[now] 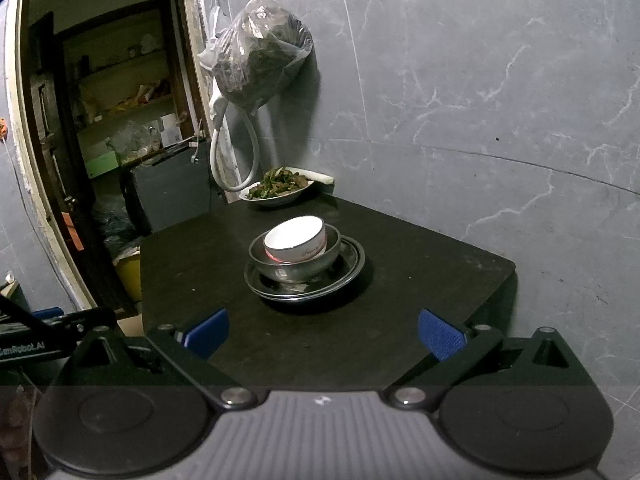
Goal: Organize plates and bowls
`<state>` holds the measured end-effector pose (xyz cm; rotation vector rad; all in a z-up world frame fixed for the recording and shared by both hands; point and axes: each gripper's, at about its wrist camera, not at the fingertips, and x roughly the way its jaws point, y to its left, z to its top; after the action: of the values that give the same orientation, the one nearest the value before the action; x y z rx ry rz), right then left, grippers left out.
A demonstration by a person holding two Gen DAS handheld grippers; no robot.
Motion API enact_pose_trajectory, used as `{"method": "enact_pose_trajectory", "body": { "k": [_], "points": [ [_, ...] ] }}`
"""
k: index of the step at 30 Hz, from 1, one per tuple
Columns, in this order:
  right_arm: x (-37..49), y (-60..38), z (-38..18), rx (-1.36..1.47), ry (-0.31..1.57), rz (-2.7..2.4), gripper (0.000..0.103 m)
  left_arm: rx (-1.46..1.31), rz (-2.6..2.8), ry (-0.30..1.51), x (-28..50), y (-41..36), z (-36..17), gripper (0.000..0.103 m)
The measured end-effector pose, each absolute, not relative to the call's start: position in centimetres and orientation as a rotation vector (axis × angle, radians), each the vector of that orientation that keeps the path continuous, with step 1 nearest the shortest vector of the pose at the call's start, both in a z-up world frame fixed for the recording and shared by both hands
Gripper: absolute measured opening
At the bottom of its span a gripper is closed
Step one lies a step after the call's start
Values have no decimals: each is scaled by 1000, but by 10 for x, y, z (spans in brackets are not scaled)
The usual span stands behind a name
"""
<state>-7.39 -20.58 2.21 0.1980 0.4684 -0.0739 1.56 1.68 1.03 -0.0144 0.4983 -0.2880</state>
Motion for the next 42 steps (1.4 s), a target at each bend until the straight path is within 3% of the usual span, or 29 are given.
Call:
{"method": "enact_pose_trajectory", "body": {
  "k": [42],
  "points": [
    [-60, -199, 19, 189, 489, -61, 103, -2, -276, 510, 22, 23, 5, 102]
  ]
}}
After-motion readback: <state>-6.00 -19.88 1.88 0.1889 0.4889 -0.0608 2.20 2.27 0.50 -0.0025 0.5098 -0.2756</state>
